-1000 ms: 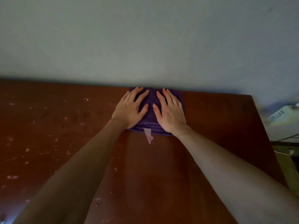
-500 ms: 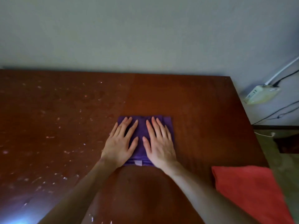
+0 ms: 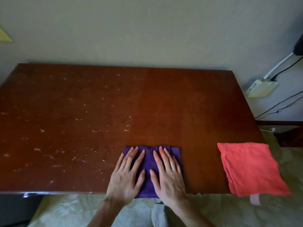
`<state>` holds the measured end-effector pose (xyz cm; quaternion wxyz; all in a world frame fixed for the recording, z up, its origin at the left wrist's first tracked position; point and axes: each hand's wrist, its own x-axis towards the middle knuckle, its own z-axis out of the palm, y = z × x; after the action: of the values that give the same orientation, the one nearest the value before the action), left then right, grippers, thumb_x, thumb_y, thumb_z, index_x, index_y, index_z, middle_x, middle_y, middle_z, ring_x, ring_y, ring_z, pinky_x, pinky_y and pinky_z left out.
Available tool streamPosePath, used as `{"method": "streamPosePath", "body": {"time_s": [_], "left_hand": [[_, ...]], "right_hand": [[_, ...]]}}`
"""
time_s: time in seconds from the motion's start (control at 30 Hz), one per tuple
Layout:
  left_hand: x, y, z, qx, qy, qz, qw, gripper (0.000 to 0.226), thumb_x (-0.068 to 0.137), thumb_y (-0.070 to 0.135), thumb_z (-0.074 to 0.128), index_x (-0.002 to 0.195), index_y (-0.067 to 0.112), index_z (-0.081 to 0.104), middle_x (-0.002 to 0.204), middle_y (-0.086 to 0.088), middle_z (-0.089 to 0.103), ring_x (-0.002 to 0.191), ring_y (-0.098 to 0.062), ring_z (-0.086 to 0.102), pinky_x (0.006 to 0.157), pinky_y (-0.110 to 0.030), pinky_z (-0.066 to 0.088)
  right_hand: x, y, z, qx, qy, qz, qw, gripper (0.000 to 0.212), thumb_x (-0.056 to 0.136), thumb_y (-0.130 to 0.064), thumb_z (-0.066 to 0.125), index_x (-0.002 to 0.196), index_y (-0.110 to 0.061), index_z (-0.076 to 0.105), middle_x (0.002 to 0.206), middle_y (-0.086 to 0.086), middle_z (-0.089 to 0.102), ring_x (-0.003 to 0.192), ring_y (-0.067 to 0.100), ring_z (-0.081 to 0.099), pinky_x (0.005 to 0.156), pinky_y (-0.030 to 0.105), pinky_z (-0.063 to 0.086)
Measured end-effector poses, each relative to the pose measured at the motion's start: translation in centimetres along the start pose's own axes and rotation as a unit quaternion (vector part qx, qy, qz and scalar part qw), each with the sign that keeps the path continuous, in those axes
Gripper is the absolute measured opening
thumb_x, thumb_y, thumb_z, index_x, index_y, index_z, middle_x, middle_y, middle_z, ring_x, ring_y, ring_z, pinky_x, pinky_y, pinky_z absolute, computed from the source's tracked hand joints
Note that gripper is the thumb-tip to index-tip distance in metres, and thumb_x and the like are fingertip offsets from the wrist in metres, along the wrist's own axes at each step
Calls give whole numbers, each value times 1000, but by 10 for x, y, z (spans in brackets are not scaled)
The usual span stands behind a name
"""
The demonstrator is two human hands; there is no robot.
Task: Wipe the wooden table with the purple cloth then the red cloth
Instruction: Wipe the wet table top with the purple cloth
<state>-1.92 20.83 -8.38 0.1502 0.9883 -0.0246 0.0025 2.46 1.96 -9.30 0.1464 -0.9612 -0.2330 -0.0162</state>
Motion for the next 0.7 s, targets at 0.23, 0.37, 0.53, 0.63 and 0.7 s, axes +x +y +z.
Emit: {"method": "streamPosePath", "body": {"time_s": [0.23,0.37,0.53,0.63,0.7], "left_hand": [[93,-49,-10,10,14,21,1000,60,105,46,29,161,25,22,167,-3,26,156,-15,17,127,-44,17],[183,-86,-20,25,24,12,999,61,104,49,25,161,25,22,166,-4,28,155,-19,20,128,-41,13],[298,-133,-32,44,44,-2,998,63,103,52,24,160,26,25,164,-5,31,154,-22,22,128,-40,12],[353,-155,-38,53,50,-3,997,65,101,53,23,160,26,27,163,-6,33,153,-24,24,128,-41,14],[380,-167,-41,61,55,2,997,66,99,53,24,159,25,30,161,-8,36,152,-25,28,127,-43,17]], "right_hand": [[102,9,5,6,7,-10,1000,61,105,-48,37,159,-20,35,168,5,30,157,20,24,126,43,25],[201,20,11,11,7,-13,1000,63,104,-51,31,159,-20,36,168,6,30,157,21,23,126,43,21],[329,34,19,15,10,-25,1000,67,101,-53,24,158,-19,37,168,7,31,157,22,23,126,44,24],[386,40,23,14,20,-26,999,70,99,-54,22,157,-18,39,167,8,33,156,23,26,125,44,25],[413,42,26,12,28,-19,999,72,98,-54,20,157,-18,39,166,9,34,156,24,26,125,44,25]]}}
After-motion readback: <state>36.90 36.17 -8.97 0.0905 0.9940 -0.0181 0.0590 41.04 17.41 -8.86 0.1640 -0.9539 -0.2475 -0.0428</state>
